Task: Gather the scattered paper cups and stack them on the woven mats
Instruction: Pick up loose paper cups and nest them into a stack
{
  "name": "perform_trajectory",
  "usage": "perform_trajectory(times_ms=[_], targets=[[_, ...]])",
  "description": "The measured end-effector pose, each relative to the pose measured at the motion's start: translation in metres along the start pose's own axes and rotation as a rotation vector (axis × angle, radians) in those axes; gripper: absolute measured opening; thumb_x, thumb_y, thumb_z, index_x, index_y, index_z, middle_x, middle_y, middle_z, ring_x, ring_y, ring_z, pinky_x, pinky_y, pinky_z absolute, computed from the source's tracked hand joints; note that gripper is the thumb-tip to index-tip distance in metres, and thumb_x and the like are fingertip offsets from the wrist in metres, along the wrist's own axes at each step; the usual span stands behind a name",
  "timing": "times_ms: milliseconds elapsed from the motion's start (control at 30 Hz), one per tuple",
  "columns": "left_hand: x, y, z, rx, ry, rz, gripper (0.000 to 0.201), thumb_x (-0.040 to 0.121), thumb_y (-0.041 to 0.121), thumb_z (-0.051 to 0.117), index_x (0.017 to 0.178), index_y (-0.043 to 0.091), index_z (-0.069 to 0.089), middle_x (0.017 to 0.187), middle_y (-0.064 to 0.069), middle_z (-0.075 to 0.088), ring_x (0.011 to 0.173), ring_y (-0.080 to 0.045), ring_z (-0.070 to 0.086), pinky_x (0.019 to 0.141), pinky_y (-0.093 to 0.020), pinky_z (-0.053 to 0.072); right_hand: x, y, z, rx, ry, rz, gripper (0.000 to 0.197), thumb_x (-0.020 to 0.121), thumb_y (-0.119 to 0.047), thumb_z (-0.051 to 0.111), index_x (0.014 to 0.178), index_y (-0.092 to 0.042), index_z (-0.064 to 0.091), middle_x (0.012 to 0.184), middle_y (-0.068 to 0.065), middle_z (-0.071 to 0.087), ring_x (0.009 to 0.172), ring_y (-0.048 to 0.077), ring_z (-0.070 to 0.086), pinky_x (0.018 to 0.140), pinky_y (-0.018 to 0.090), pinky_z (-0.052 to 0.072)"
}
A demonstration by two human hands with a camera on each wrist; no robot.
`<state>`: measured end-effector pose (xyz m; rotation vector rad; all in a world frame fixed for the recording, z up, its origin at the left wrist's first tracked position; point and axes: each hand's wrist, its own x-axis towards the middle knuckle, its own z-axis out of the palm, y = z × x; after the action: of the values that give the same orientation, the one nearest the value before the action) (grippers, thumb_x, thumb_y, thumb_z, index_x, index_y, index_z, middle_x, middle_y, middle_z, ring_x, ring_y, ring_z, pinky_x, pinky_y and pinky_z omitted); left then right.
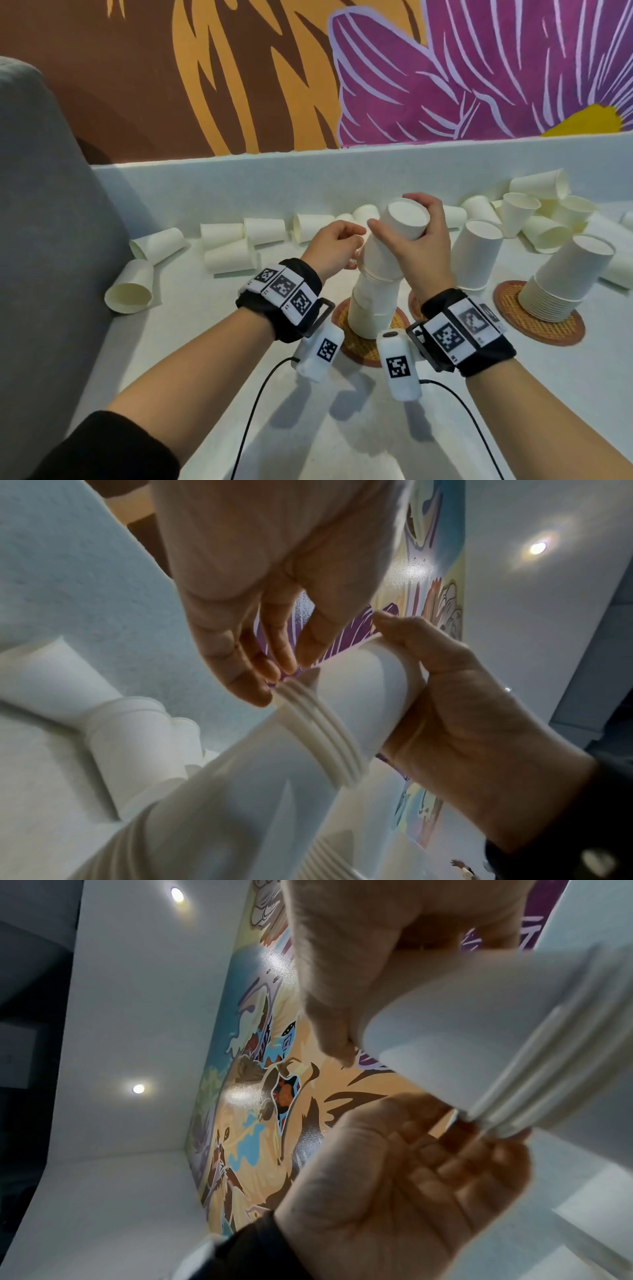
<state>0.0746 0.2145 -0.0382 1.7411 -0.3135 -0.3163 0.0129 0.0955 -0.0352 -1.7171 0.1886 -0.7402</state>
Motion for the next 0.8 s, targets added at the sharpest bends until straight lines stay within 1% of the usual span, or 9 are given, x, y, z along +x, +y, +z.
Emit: perform_trajectory(times_ms=[100,200,300,367,433,533,600,667,800], targets=[[-0.002,-0.012,0.000,0.111,-0.069,-0.057,0.013,0.094,0.011,0.046,0.099,0.015,0.058,0.095,0.000,0.060,0.084,-0.014,0.057,0.067,-0.023,0.049,-0.002,0.005,0.005,-0.052,-0.045,0.034,0.049,0.070,-0.024,0.079,0.107,-0.029,0.048,0.092,-0.022,0.051,0.088,0.000,0.053,0.076,0.017,0.044],[-0.004,-0.027,-0.007,0.217,-0.098,-0.123,0.016,0.093,0.015,0.050,0.103,0.012,0.062,0.098,-0.001,0.062,0.084,-0.012,0.058,0.068,-0.023,0.049,-0.019,0.019,0.010,-0.118,-0.137,0.158,0.056,0.068,-0.026,0.081,0.113,-0.026,0.048,0.091,-0.019,0.051,0.083,-0.003,0.050,0.064,0.014,0.038],[-0.001,-0.034,-0.025,0.292,-0.062,-0.140,0.014,0.092,0.016,0.054,0.100,0.013,0.065,0.095,0.000,0.064,0.083,-0.012,0.060,0.069,-0.024,0.050,-0.025,0.017,0.012,-0.181,-0.095,0.167,0.063,0.069,-0.023,0.080,0.121,-0.022,0.045,0.108,-0.008,0.053,0.100,0.011,0.052,0.082,0.023,0.040],[0.004,-0.037,-0.044,0.351,-0.005,-0.143,0.015,0.091,0.017,0.055,0.100,0.013,0.066,0.095,0.000,0.065,0.085,-0.014,0.061,0.070,-0.024,0.050,-0.020,0.006,0.015,-0.234,-0.031,0.097,0.067,0.069,-0.022,0.079,0.125,-0.023,0.042,0.124,-0.004,0.050,0.114,0.014,0.048,0.095,0.027,0.040],[0.012,-0.042,-0.065,0.415,0.061,-0.146,0.014,0.090,0.016,0.057,0.098,0.012,0.066,0.098,-0.004,0.066,0.086,-0.016,0.060,0.069,-0.026,0.050,-0.015,-0.010,0.021,-0.267,0.017,-0.052,0.071,0.071,-0.021,0.079,0.130,-0.021,0.039,0.131,-0.003,0.046,0.119,0.012,0.043,0.104,0.022,0.034],[0.025,-0.052,-0.098,0.601,0.188,-0.150,0.018,0.085,0.011,0.062,0.103,0.010,0.067,0.107,-0.009,0.067,0.095,-0.023,0.061,0.077,-0.027,0.047,-0.013,-0.034,0.039,-0.215,0.015,-0.293,0.061,0.073,-0.014,0.075,0.126,-0.012,0.044,0.126,0.001,0.049,0.115,0.009,0.044,0.096,0.002,0.026],[0.036,-0.062,-0.120,0.793,0.243,-0.160,0.032,0.082,0.008,0.062,0.114,0.011,0.061,0.118,-0.010,0.061,0.108,-0.027,0.058,0.085,-0.028,0.046,-0.015,-0.041,0.058,-0.188,-0.076,-0.385,0.050,0.074,-0.010,0.072,0.119,-0.009,0.050,0.118,0.003,0.054,0.109,0.010,0.047,0.093,0.001,0.027],[0.044,-0.075,-0.139,0.969,0.273,-0.188,0.051,0.079,0.010,0.064,0.128,0.013,0.049,0.130,-0.014,0.050,0.119,-0.032,0.049,0.097,-0.037,0.044,-0.017,-0.039,0.078,-0.189,-0.228,-0.372,0.044,0.075,-0.008,0.070,0.115,-0.008,0.052,0.113,0.003,0.055,0.106,0.010,0.049,0.090,0.003,0.031],[0.052,-0.100,-0.169,1.080,0.251,-0.260,0.092,0.069,0.026,0.079,0.144,0.021,0.024,0.143,-0.010,0.036,0.131,-0.033,0.038,0.103,-0.050,0.039,-0.020,-0.018,0.109,-0.317,-0.565,-0.054,0.058,0.077,-0.014,0.071,0.127,-0.012,0.042,0.125,0.004,0.048,0.112,0.011,0.046,0.093,0.018,0.038]])
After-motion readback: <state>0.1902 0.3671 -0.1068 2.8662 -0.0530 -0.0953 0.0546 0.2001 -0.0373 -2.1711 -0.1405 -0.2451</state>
